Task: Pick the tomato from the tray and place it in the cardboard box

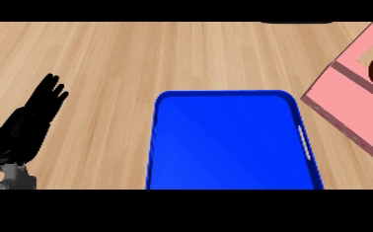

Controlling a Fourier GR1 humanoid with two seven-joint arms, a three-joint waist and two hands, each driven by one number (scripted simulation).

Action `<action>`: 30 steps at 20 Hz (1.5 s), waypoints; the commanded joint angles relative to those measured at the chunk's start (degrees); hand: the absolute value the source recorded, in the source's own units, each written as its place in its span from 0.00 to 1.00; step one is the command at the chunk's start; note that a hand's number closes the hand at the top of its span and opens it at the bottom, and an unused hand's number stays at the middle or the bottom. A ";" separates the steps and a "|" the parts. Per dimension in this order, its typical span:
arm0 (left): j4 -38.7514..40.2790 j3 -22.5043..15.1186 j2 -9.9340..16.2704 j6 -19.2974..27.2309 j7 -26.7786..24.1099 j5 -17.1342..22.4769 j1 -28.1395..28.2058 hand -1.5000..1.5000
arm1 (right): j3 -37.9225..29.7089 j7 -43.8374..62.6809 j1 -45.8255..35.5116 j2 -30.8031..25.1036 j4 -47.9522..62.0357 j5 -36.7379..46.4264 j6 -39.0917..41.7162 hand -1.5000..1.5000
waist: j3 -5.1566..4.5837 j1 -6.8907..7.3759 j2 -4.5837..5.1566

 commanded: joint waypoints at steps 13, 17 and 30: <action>-1.66 -0.77 -0.96 0.93 2.61 0.02 -1.69 0.50 | 0.70 -14.38 5.15 -1.50 29.32 1.89 -11.07 1.00 | 0.03 0.28 0.06; 2.17 0.75 -0.15 -1.02 -0.86 0.41 -1.01 0.50 | -0.13 -16.48 6.11 -1.36 36.93 2.54 -14.52 0.00 | 0.01 0.16 0.11; 2.68 1.37 0.49 -1.15 -0.01 0.61 -1.61 0.50 | -17.27 -18.17 0.37 5.07 36.10 -19.07 -19.96 0.00 | 0.01 -0.57 -0.16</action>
